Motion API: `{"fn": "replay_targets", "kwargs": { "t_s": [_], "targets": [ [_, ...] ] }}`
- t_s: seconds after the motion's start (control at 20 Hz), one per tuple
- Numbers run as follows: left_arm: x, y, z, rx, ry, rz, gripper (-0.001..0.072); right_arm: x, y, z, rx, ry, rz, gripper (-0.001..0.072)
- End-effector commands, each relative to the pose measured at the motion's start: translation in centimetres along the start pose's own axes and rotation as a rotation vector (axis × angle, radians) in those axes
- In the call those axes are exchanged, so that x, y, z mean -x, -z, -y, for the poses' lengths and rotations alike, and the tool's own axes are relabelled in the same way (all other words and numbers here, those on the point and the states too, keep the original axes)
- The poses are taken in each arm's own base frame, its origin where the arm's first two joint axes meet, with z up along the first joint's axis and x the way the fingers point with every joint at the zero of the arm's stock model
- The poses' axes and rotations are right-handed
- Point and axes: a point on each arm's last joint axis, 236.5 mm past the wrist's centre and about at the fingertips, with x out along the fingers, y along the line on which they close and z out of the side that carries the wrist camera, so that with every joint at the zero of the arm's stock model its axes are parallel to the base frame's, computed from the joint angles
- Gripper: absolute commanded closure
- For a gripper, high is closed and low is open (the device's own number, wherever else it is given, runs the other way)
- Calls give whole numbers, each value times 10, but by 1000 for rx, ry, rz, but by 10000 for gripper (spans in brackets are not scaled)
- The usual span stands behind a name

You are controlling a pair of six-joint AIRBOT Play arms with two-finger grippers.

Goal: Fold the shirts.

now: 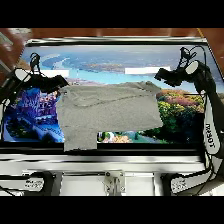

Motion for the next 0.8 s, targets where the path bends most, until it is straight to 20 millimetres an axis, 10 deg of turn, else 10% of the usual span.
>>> {"fn": "replay_targets", "kwargs": {
  "t_s": [0.0,0.25,0.45,0.75],
  "targets": [
    [36,47,-23,-75,12,-259,-13,44,25,36,191,98,-136,22],
    [96,118,-68,-34,6,-347,-13,123,69,117,54,247,-328,23],
    [71,204,-99,161,16,-406,-13,117,82,94,-96,54,-341,23],
    [15,213,-91,320,132,-269,62,96,107,57,-47,-47,-415,23]
  ]
}}
